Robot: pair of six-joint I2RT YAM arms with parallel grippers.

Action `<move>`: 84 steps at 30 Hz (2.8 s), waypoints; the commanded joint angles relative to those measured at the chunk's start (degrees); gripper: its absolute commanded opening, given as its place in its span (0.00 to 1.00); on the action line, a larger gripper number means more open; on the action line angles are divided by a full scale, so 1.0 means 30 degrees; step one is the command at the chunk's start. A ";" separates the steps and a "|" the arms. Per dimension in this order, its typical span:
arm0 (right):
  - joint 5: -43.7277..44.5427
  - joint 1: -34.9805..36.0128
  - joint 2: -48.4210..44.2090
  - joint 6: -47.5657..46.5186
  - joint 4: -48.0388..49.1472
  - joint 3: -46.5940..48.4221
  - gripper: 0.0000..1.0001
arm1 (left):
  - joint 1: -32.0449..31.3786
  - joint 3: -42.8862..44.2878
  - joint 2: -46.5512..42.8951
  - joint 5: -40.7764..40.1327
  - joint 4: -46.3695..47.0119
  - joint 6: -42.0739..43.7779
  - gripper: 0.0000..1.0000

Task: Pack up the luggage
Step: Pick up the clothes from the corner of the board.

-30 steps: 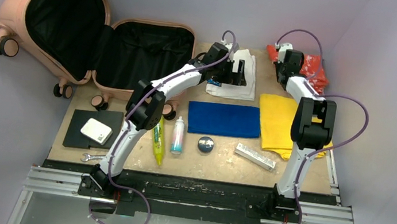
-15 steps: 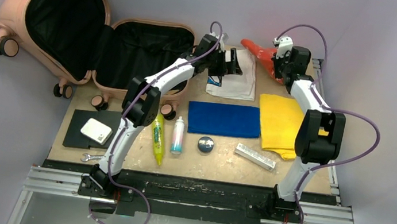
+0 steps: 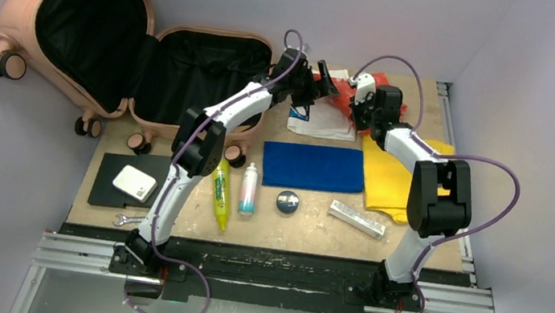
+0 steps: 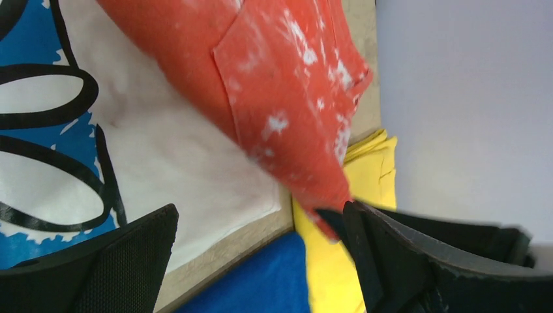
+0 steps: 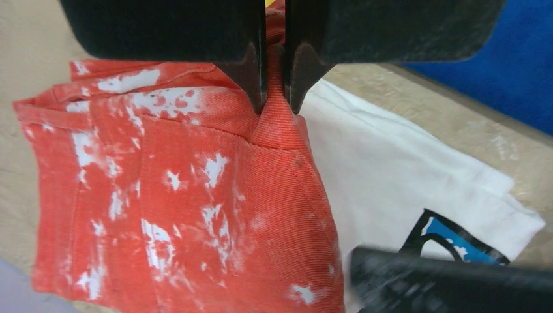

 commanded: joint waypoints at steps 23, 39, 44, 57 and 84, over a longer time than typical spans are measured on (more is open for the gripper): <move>-0.3460 0.0780 -0.1650 0.1645 0.4697 -0.3216 0.00 | 0.0834 0.1761 0.3949 0.2381 0.3882 -0.6047 0.99; -0.3250 0.0793 -0.0230 0.1906 0.5201 -0.3514 0.00 | 0.1167 -0.0251 0.2388 0.4691 0.6037 -0.7638 0.99; -0.3787 0.0807 0.0112 0.1502 0.5198 -0.3656 0.00 | 0.1145 -0.0180 0.2190 0.4783 0.6211 -0.7834 0.99; -0.4109 0.2595 0.0220 -0.1102 0.4293 -0.3528 0.00 | 0.0711 0.0549 0.4008 0.4817 0.8144 -0.8719 0.93; -0.7726 -0.1472 -0.3343 -0.4346 -0.4815 0.0383 0.99 | 0.0029 0.0145 0.2584 0.4686 0.7692 -0.4993 0.00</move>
